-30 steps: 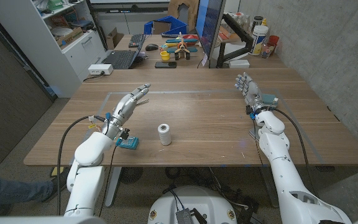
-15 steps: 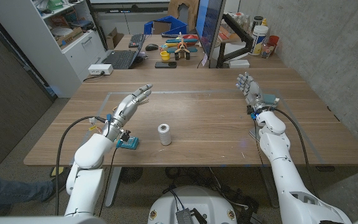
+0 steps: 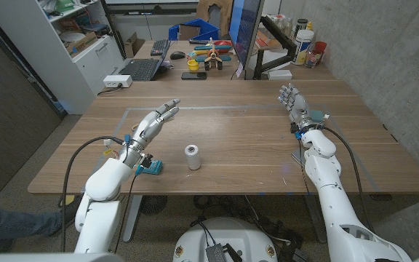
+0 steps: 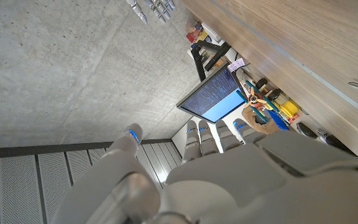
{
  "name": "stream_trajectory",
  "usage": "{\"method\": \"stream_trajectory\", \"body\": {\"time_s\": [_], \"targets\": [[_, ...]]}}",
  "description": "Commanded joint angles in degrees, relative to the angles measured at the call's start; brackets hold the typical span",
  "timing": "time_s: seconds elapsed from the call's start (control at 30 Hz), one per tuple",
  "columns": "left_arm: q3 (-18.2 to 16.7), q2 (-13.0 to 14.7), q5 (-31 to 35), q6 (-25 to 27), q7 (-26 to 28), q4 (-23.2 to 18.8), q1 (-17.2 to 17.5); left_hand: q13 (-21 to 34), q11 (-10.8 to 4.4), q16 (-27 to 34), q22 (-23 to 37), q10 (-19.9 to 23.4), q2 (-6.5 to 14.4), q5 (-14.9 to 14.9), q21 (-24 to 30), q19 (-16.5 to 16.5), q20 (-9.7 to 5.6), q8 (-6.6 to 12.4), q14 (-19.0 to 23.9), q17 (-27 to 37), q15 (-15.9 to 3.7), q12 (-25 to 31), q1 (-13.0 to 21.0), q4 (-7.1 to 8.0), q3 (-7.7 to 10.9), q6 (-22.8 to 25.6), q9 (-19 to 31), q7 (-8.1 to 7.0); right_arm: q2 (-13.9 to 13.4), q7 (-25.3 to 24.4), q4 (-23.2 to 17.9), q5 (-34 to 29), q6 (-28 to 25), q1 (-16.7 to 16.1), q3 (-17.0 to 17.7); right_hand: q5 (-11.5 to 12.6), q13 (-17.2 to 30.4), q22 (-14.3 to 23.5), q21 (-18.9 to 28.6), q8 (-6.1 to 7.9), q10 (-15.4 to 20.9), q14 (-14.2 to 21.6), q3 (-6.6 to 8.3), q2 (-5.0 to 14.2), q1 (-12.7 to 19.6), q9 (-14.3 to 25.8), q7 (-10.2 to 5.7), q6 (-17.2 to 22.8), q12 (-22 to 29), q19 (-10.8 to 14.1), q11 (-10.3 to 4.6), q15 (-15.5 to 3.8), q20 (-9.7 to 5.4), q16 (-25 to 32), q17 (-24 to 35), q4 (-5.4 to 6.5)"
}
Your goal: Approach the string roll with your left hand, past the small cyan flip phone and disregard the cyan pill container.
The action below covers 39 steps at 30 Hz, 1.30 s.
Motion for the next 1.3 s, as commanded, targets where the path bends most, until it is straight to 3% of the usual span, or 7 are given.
{"method": "stream_trajectory", "body": {"time_s": [0.03,0.6,0.9,1.3], "targets": [[0.0,0.0,1.6,-0.9,0.4,-1.5,1.1,0.2,0.11,0.2,0.3,0.4,0.1,-0.3,-0.4,-0.1,0.39,0.11,0.2,0.1,-0.2,0.1,0.7,-0.24,-0.02,0.5,0.3,0.05,0.0,0.1,0.2,0.4,0.3,-0.1,0.4,0.2,0.1,0.2,-0.1,0.04,0.6,0.7,0.21,0.3,-0.3,-0.1,0.04,0.4,0.2,0.4,0.08,0.07,-0.18,-0.2,0.1,-0.31],[0.1,0.1,5.8,-1.3,1.7,-3.7,2.4,0.2,0.08,0.1,0.3,0.5,0.2,-0.5,-0.6,-0.2,0.83,0.14,0.4,0.2,0.14,0.1,1.2,-0.53,-0.05,0.7,0.3,-0.05,-0.2,0.4,0.2,0.7,0.4,-0.4,0.7,0.3,0.1,0.2,-0.6,0.03,0.7,0.8,0.22,0.34,-0.3,-0.1,-0.1,0.4,0.2,0.6,0.04,0.0,-0.12,-0.2,0.1,-0.37],[1.2,0.4,14.1,-2.9,5.2,-5.5,3.4,0.2,0.05,0.1,0.3,0.4,0.2,-0.5,-0.7,-0.3,1.11,0.18,0.4,0.2,0.14,0.0,1.4,-0.65,-0.07,1.0,0.3,-0.01,-0.3,0.8,0.9,0.9,0.7,-0.4,1.0,0.3,0.1,0.2,-0.8,0.01,0.7,0.8,0.21,0.36,-0.3,-0.1,-0.14,0.3,0.2,0.7,0.09,-0.08,-0.1,-0.2,0.1,-0.38],[2.1,1.0,16.8,-2.8,5.7,-7.1,4.0,0.2,0.06,0.1,0.3,0.3,0.1,-0.6,-0.9,-0.5,1.34,0.04,0.3,0.2,0.15,-0.1,1.6,-0.8,-0.15,0.8,0.3,-0.21,-0.5,1.2,0.9,0.9,1.1,-0.5,1.0,0.3,0.1,0.2,-1.1,0.0,0.7,0.9,0.25,0.39,-0.3,-0.1,-0.12,0.3,0.2,0.8,0.09,0.0,-0.08,-0.2,0.0,-0.47]]}}
